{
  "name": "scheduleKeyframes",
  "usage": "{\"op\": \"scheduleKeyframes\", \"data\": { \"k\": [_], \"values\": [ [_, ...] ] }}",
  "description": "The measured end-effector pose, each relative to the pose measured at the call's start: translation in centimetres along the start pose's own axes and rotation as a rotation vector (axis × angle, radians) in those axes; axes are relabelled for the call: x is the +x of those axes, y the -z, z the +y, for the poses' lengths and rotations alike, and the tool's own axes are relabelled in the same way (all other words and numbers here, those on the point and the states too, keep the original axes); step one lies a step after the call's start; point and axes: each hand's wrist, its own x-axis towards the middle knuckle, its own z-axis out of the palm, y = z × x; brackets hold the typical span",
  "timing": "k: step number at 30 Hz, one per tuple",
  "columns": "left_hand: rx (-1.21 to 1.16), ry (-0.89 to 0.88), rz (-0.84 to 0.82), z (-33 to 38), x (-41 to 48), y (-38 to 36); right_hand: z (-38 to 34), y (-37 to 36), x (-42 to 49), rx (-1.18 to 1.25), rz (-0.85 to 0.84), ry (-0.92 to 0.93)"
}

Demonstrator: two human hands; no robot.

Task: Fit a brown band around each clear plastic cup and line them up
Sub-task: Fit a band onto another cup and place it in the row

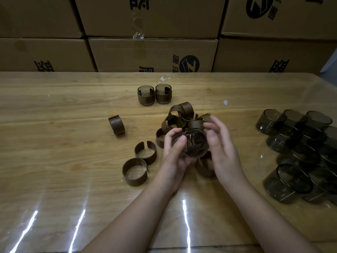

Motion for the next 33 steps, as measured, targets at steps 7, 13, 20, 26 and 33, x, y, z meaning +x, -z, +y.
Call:
{"op": "scheduleKeyframes", "data": {
  "k": [7,13,20,26,33],
  "values": [
    [0.0,-0.032,-0.01,-0.4,0.3,0.5,0.8,0.6,0.2,-0.026,-0.159,-0.138],
    [0.003,-0.039,0.033,-0.3,0.4,0.5,0.8,-0.2,0.3,0.072,-0.082,-0.129],
    [-0.008,-0.054,0.073,-0.7,0.7,0.9,1.5,-1.0,-0.3,0.053,0.016,-0.095],
    [-0.004,-0.073,0.103,-1.0,0.8,0.9,1.6,-2.1,-0.5,0.029,0.137,-0.045],
    [-0.011,-0.089,0.122,-1.1,0.7,0.5,1.4,-2.2,-0.1,-0.006,0.185,-0.055]
  ]
}}
